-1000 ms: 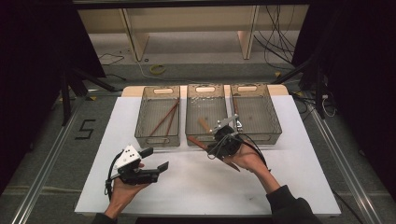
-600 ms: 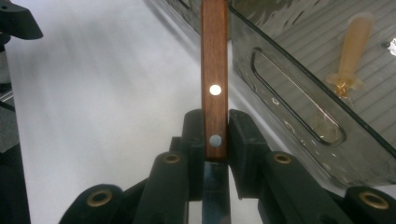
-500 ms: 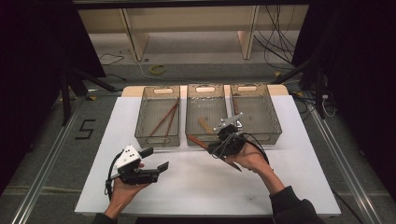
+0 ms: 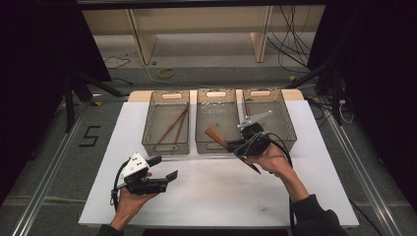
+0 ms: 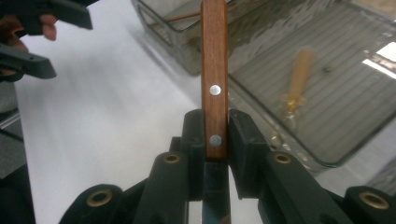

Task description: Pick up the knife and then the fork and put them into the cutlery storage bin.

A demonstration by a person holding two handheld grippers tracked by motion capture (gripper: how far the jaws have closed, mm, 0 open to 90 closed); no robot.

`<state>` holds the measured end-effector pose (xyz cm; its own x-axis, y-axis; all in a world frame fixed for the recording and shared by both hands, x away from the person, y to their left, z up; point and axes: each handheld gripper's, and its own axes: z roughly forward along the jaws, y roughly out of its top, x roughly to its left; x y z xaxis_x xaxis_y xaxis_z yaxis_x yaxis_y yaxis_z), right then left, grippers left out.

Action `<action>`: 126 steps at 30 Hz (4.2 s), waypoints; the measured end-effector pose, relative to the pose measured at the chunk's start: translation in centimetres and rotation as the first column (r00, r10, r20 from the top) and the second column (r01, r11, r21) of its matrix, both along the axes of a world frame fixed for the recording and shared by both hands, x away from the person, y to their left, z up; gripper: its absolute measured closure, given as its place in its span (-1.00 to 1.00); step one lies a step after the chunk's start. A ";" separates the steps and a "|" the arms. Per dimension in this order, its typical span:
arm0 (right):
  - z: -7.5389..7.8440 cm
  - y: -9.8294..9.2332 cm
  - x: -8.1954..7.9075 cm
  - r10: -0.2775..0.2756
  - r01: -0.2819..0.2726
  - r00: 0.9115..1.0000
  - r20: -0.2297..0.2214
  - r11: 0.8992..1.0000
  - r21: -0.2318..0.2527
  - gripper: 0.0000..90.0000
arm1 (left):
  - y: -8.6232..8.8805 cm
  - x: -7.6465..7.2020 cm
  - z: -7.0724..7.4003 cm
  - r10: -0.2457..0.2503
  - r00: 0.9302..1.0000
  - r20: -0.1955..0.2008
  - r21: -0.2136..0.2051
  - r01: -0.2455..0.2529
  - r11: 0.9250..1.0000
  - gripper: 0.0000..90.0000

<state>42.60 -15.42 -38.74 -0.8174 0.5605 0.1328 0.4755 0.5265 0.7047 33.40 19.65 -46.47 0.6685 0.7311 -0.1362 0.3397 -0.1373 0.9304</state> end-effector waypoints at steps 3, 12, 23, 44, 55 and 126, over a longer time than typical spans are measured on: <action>0.3 -0.7 0.4 -0.023 0.023 1.000 0.008 1.000 0.008 0.73 | 0.0 0.0 0.0 0.002 1.000 0.000 -0.003 -0.002 1.000 -0.63; 1.3 -2.9 2.0 -0.108 0.108 0.994 0.023 0.994 0.037 0.73 | 0.1 0.0 0.0 0.003 1.000 -0.001 -0.004 -0.003 1.000 -0.63; 2.1 -5.2 4.5 -0.206 0.204 0.978 0.025 0.977 0.057 0.73 | 0.1 0.1 0.0 0.003 1.000 -0.001 -0.003 -0.003 1.000 -0.63; 2.9 -6.7 7.8 -0.301 0.300 0.953 0.009 0.952 0.057 0.73 | 0.1 0.0 0.0 0.005 1.000 0.002 -0.007 -0.005 1.000 -0.63; 3.1 -7.6 9.5 -0.359 0.358 0.933 -0.007 0.932 0.054 0.73 | 0.1 0.0 0.0 0.005 1.000 0.002 -0.008 -0.005 1.000 -0.63; -1.5 -6.9 13.8 -0.586 0.585 0.806 -0.085 0.810 -0.039 0.52 | 0.2 0.0 0.1 0.004 1.000 0.006 -0.006 -0.004 1.000 -0.63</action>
